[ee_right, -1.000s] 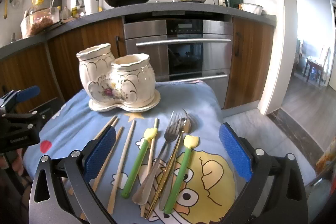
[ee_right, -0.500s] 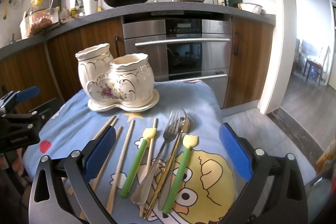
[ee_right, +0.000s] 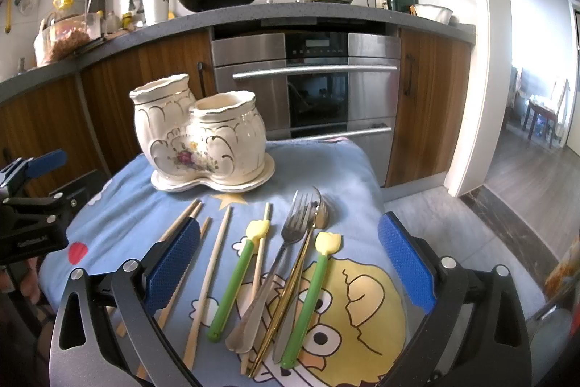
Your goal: Organize utensils
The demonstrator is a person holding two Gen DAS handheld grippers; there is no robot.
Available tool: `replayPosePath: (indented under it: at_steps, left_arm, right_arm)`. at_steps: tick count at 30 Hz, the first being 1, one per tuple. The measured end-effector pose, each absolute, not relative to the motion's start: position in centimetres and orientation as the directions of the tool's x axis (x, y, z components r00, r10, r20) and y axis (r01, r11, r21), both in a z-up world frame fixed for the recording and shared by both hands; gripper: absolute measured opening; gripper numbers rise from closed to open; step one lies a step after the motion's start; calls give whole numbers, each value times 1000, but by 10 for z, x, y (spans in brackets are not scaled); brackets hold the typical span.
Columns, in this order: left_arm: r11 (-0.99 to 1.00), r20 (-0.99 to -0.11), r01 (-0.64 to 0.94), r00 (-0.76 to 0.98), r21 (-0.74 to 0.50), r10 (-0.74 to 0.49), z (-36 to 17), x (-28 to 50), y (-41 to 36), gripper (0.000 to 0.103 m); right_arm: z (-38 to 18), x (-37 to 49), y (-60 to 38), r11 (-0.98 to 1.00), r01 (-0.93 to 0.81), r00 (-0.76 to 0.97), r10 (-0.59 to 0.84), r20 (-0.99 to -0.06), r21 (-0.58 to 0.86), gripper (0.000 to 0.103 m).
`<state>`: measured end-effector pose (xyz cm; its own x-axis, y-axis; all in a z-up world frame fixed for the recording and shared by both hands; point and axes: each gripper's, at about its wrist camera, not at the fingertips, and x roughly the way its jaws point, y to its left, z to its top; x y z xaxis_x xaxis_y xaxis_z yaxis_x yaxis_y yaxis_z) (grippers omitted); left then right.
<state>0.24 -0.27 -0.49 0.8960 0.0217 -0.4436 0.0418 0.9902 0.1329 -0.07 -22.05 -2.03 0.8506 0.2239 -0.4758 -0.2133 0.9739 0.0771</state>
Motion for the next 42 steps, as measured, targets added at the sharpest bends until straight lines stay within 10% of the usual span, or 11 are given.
replayPosePath:
  at_steps: [42]
  left_arm:
    - [980, -465, 96, 885, 176, -3, -14, 13, -8, 98]
  right_arm:
    - [-29, 6, -237, 979, -189, 843, 199, -500, 71, 98]
